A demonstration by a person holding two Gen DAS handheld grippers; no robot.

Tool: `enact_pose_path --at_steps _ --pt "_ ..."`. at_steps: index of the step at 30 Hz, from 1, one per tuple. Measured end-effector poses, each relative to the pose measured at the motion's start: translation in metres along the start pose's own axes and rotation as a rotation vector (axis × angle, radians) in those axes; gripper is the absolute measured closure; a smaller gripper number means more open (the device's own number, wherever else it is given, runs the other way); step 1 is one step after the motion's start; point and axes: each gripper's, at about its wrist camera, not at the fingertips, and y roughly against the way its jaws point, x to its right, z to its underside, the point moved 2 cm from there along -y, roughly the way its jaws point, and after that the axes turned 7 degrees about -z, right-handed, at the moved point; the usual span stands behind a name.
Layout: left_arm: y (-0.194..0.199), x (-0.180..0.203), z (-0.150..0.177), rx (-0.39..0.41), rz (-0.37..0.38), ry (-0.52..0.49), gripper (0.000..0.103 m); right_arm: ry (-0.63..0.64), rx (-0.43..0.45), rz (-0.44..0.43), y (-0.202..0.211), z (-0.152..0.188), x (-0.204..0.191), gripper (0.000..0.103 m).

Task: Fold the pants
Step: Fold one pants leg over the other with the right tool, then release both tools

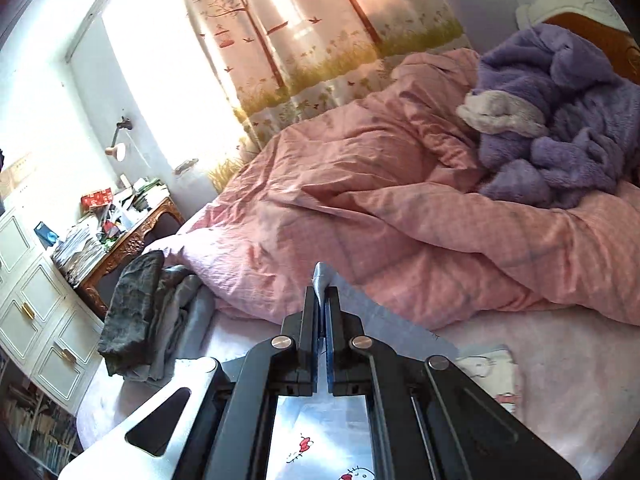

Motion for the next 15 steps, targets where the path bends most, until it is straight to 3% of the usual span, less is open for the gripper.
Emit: enact_pose_path --at_steps 9,12,15 --pt "-0.022 -0.043 0.023 -0.087 0.107 0.114 0.093 0.116 -0.095 -0.034 -0.091 0.032 -0.109 0.101" --pt "-0.028 -0.050 0.028 -0.122 0.134 0.151 0.092 0.138 -0.155 -0.090 -0.124 0.046 -0.140 0.101" --pt "-0.020 -0.056 0.034 -0.118 0.127 0.173 0.084 0.142 -0.185 -0.157 -0.151 0.063 -0.166 0.101"
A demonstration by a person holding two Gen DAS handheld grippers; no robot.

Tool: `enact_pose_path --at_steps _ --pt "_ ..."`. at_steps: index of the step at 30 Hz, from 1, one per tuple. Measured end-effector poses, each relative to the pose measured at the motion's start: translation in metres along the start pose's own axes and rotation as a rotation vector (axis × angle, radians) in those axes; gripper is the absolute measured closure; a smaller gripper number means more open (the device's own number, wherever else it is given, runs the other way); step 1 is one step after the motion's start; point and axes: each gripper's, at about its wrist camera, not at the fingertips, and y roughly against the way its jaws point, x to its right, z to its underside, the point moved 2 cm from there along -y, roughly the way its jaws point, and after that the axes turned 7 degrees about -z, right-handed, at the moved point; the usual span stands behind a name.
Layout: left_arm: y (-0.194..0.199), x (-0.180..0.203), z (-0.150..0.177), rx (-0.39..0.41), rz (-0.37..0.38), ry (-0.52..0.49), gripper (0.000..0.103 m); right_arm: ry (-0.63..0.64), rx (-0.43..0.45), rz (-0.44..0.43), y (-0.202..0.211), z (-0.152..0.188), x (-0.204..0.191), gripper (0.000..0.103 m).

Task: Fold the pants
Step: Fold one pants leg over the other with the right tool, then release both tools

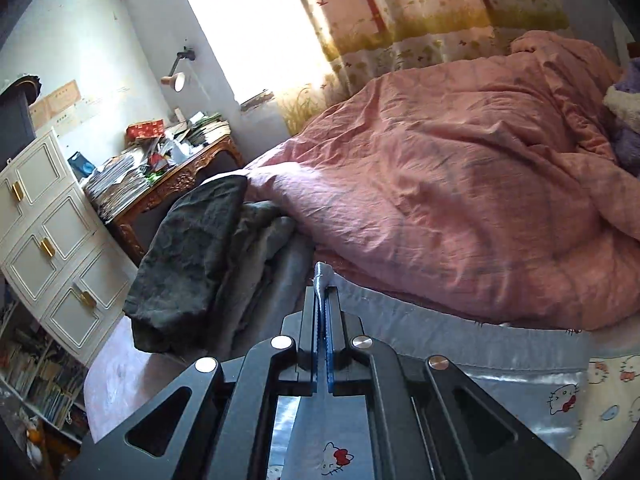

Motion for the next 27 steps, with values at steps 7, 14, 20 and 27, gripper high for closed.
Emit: enact_pose_path --at_steps 7,14,20,27 --pt "0.001 -0.006 0.012 -0.005 -0.014 -0.012 0.081 -0.035 -0.090 -0.039 -0.078 0.019 -0.027 0.101" --pt "0.002 -0.007 0.013 0.000 -0.013 -0.003 0.081 -0.072 -0.183 -0.080 -0.129 0.047 -0.040 0.101" --pt "0.006 -0.004 0.013 -0.008 -0.038 -0.012 0.078 -0.052 -0.198 -0.079 -0.143 0.060 -0.048 0.086" --pt "0.027 -0.001 0.014 0.063 -0.109 -0.037 0.051 0.074 -0.051 -0.025 -0.066 0.044 -0.038 0.043"
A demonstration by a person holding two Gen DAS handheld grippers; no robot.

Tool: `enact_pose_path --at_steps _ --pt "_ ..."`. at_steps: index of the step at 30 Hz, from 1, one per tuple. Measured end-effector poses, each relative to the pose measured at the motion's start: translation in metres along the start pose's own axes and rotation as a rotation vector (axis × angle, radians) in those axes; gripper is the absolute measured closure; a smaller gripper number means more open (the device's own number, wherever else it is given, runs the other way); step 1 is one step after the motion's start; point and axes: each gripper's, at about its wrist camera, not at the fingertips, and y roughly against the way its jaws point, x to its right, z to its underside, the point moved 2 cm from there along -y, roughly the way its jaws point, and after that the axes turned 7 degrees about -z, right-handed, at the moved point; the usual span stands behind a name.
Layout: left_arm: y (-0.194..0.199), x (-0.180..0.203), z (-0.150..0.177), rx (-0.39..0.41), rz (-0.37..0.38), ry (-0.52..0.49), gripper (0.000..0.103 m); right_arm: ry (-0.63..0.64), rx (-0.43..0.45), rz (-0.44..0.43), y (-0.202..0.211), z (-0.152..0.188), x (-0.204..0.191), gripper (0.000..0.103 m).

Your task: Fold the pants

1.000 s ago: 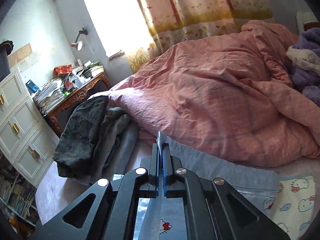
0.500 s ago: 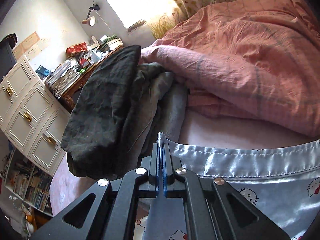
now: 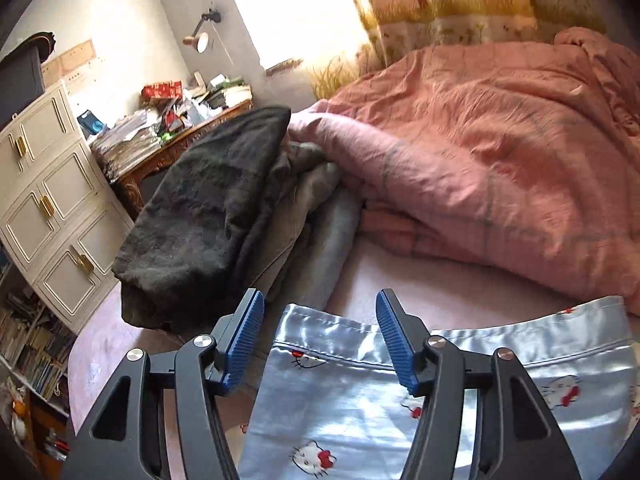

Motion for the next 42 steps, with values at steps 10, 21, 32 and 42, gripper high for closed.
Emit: enact_pose_path --at_steps 10,21,32,42 --pt "0.033 -0.008 -0.026 0.177 -0.163 -0.023 0.047 0.154 0.212 0.134 0.218 0.028 0.026 0.036" --pt "0.071 -0.007 -0.057 0.502 -0.244 0.014 0.029 0.207 0.324 0.324 0.356 0.135 0.039 0.036" --pt "0.049 -0.002 -0.048 0.534 -0.379 -0.037 0.001 0.183 0.424 0.415 0.346 0.229 0.004 0.036" --pt "0.034 -0.011 -0.026 0.442 -0.430 -0.053 0.001 0.205 0.330 0.478 0.343 0.288 0.009 0.036"
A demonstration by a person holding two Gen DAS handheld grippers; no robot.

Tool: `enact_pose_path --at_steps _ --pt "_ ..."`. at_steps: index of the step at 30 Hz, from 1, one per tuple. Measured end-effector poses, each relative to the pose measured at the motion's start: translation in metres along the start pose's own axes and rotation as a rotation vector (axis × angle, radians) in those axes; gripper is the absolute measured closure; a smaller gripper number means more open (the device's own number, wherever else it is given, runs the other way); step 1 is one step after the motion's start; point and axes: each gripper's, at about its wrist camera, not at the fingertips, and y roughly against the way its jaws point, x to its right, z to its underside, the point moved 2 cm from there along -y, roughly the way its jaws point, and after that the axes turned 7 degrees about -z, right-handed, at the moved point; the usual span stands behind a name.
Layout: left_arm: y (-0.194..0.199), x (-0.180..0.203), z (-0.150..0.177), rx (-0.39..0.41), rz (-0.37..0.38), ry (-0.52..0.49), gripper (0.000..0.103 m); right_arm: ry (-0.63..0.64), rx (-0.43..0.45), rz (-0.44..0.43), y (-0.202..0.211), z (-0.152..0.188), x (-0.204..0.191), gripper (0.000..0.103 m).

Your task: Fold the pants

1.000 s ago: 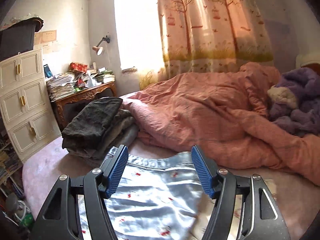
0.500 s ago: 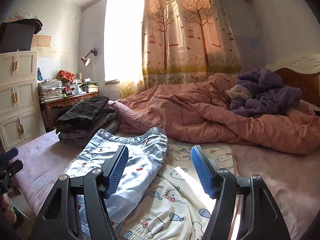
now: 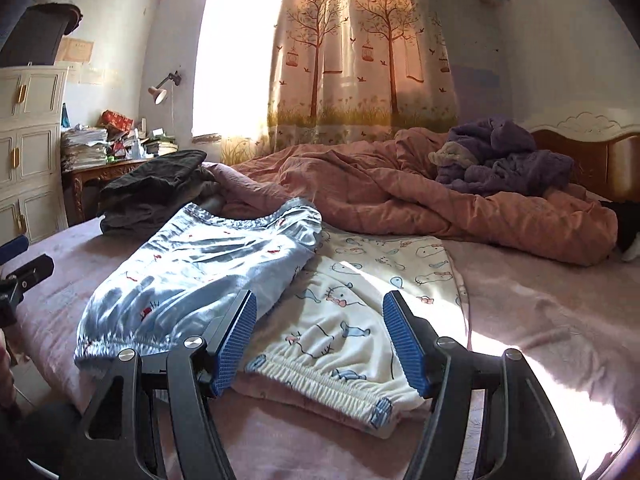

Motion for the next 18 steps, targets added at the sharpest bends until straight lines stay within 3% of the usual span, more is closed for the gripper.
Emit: enact_pose_path --at_steps 2,6,10,14,18 --pt "0.001 -0.001 0.007 -0.014 -0.008 -0.016 0.002 0.022 -0.035 -0.017 -0.001 0.006 0.000 0.046" --pt "0.009 -0.002 0.023 -0.023 0.015 -0.058 0.003 0.033 -0.077 -0.078 0.003 0.017 -0.007 0.048" --pt "0.010 0.008 0.041 -0.106 0.137 -0.117 0.003 0.112 -0.075 -0.114 0.011 0.025 -0.026 0.048" --pt "0.009 0.020 0.061 -0.138 0.079 -0.218 0.004 0.130 -0.153 -0.199 0.004 0.037 -0.040 0.048" --pt "0.008 0.018 0.059 -0.134 0.077 -0.204 0.007 0.196 -0.186 -0.165 0.000 0.048 -0.047 0.048"
